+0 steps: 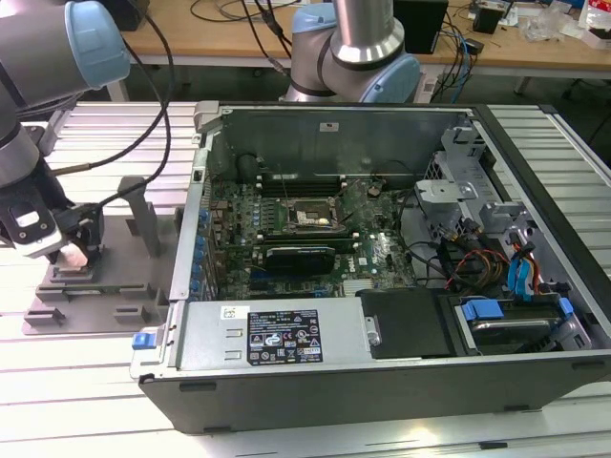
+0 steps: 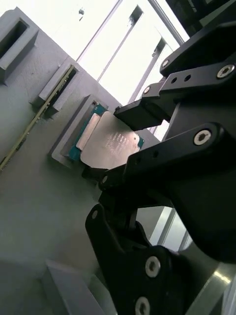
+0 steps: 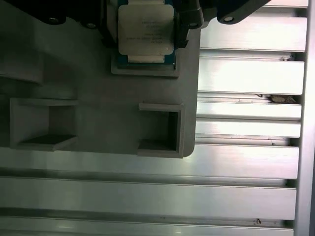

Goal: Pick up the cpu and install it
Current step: 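Pick up the cpu and move it towards the insertion slot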

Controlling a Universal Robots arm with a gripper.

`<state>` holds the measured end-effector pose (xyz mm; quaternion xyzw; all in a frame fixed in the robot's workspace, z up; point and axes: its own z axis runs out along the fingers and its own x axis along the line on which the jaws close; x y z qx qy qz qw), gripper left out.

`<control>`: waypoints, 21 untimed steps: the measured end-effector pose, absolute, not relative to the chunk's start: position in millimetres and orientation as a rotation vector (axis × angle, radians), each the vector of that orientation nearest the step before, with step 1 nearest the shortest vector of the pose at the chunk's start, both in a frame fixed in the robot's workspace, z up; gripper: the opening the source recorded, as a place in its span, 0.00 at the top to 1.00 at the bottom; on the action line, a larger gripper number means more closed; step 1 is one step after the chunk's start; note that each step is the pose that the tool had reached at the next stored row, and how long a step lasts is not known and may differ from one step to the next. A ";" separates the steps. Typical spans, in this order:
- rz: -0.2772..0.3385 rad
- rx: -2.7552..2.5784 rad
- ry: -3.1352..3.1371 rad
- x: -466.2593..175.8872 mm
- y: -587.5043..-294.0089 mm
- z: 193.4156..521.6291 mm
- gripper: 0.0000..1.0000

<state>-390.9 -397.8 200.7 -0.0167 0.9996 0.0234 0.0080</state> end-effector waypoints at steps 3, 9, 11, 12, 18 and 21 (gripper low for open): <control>0.073 -0.052 3.124 -390.9 -397.7 209.1 0.45; 0.073 -0.052 3.124 -390.9 -397.7 235.9 0.45; 0.074 -0.052 3.124 -390.9 -397.7 235.9 0.45; 0.073 -0.052 3.124 -390.9 -397.7 236.1 0.45; 0.073 -0.052 3.124 -390.9 -397.7 236.3 0.45; 0.073 -0.052 3.124 -390.9 -397.7 238.5 0.45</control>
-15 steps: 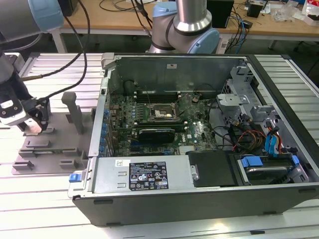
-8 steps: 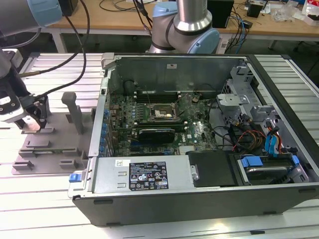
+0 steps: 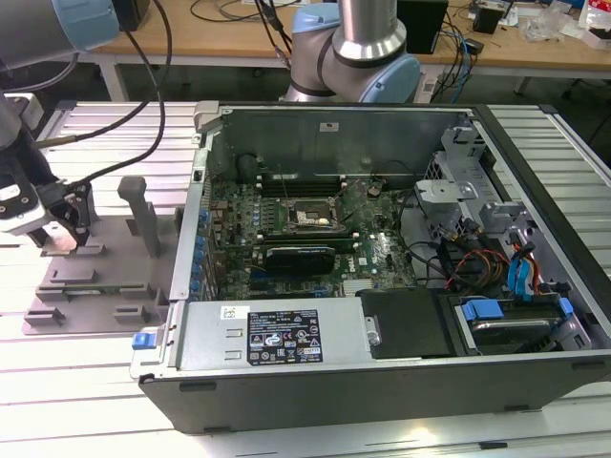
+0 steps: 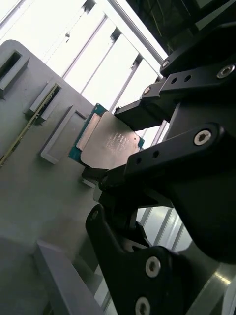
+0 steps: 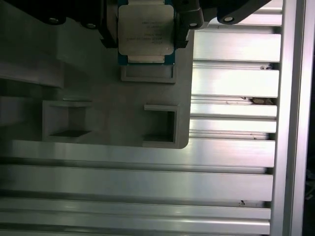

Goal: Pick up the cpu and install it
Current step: 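Pick up the cpu and move it towards the insertion slot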

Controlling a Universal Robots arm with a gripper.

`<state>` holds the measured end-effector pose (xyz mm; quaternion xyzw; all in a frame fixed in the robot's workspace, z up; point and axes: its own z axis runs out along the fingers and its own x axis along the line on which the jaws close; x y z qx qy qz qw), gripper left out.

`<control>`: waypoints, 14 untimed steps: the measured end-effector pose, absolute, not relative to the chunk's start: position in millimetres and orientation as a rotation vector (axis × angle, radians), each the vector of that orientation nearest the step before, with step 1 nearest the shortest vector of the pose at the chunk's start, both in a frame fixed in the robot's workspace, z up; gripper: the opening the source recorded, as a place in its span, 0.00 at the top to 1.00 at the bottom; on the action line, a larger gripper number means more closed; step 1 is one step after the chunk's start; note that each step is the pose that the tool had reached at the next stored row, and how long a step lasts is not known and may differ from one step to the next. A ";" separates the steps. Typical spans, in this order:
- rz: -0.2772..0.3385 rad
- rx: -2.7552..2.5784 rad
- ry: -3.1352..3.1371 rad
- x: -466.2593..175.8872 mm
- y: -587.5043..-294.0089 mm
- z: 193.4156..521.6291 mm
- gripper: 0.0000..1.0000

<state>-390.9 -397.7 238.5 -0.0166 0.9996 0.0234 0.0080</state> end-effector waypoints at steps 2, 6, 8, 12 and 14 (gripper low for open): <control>0.073 -0.052 3.124 -390.9 -397.7 243.8 0.45; 0.073 -0.052 3.124 -390.9 -397.7 253.5 0.45; 0.073 -0.052 3.124 -390.9 -397.7 262.8 0.45; 0.073 -0.052 3.124 -390.9 -397.7 272.4 0.45; 0.073 -0.052 3.124 -390.9 -397.7 276.8 0.45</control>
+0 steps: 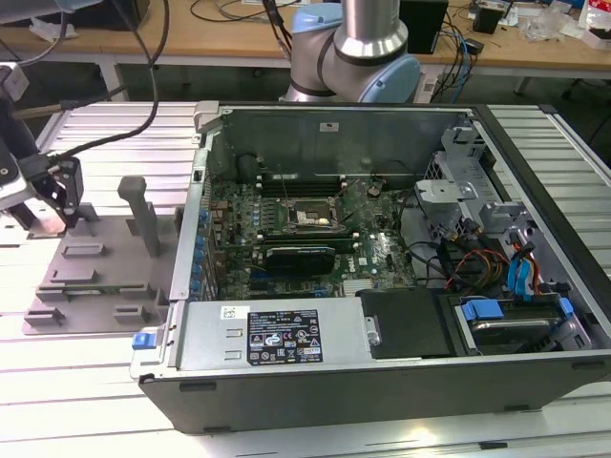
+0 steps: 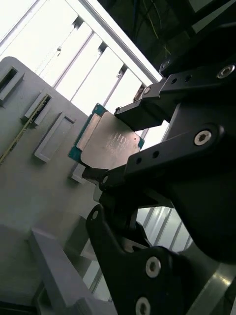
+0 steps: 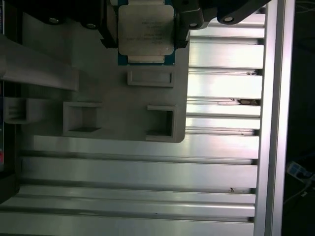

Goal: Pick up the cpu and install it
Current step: 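Pick up the cpu and move it towards the insertion slot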

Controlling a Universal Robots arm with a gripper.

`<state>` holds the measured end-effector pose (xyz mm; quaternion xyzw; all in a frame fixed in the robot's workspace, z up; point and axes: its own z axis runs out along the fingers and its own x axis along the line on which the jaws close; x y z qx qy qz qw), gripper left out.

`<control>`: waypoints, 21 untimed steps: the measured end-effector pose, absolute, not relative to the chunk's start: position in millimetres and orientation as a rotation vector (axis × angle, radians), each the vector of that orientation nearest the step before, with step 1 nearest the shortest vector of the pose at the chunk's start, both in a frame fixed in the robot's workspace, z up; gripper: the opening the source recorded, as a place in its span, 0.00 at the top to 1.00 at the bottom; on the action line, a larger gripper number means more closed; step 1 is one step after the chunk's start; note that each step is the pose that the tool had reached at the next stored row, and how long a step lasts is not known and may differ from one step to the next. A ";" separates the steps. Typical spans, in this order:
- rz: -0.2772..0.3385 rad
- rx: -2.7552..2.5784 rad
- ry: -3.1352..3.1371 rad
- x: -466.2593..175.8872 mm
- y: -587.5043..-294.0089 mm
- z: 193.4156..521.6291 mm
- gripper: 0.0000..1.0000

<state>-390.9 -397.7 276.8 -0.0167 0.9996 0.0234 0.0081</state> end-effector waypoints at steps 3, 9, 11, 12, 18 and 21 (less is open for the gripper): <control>0.073 -0.052 3.124 -390.9 -397.7 286.0 0.45; 0.073 -0.052 3.123 -390.8 -397.7 301.0 0.45; 0.073 -0.052 3.123 -390.9 -397.6 305.2 0.45; 0.073 -0.052 3.122 -390.9 -397.6 306.7 0.45; 0.073 -0.052 3.121 -390.9 -397.6 322.4 0.45; 0.073 -0.052 3.120 -390.9 -397.6 327.9 0.45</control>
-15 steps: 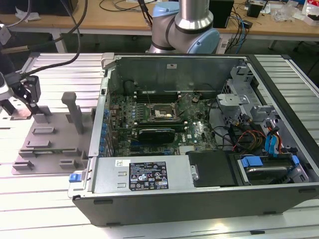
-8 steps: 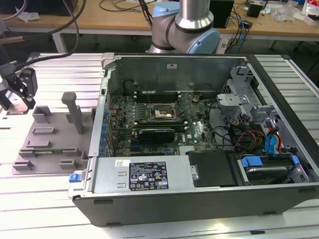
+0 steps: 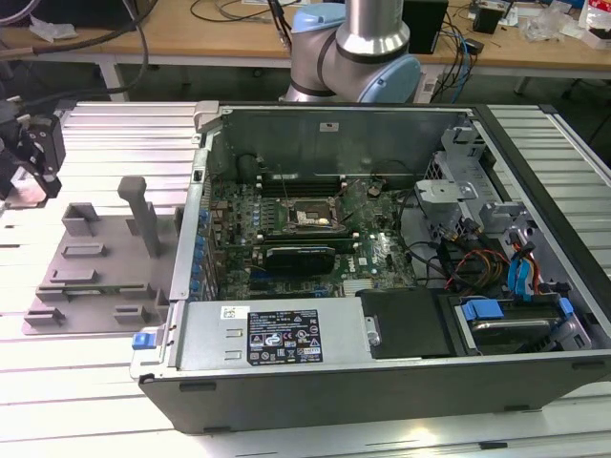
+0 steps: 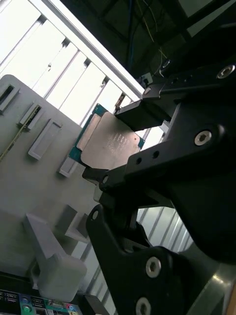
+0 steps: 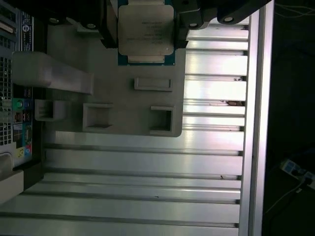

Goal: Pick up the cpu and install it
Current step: 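Pick up the cpu and move it towards the insertion slot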

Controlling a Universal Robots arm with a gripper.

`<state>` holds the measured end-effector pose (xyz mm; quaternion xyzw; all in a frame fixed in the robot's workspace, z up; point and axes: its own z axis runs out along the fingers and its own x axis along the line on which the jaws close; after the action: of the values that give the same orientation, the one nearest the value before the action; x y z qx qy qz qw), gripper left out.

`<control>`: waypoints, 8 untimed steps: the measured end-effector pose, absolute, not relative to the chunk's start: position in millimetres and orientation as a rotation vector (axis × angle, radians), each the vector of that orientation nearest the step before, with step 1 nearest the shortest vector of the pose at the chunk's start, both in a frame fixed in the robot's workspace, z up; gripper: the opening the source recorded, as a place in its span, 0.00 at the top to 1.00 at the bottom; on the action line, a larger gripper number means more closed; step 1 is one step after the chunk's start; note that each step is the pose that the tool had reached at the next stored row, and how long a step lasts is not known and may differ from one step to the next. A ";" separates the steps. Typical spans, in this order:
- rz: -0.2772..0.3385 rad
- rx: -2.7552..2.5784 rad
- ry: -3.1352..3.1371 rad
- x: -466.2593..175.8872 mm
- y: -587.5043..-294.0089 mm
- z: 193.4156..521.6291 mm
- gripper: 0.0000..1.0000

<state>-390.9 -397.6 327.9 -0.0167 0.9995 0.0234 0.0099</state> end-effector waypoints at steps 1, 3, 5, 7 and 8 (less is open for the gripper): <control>0.074 -0.052 3.120 -390.9 -397.6 329.6 0.45; 0.074 -0.052 3.119 -390.9 -397.6 332.6 0.45; 0.075 -0.052 3.119 -390.9 -397.6 335.4 0.45; 0.075 -0.052 3.119 -390.9 -397.6 338.2 0.45; 0.075 -0.052 3.119 -390.9 -397.6 339.2 0.45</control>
<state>-390.9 -397.6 339.2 -0.0167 0.9995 0.0240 0.0108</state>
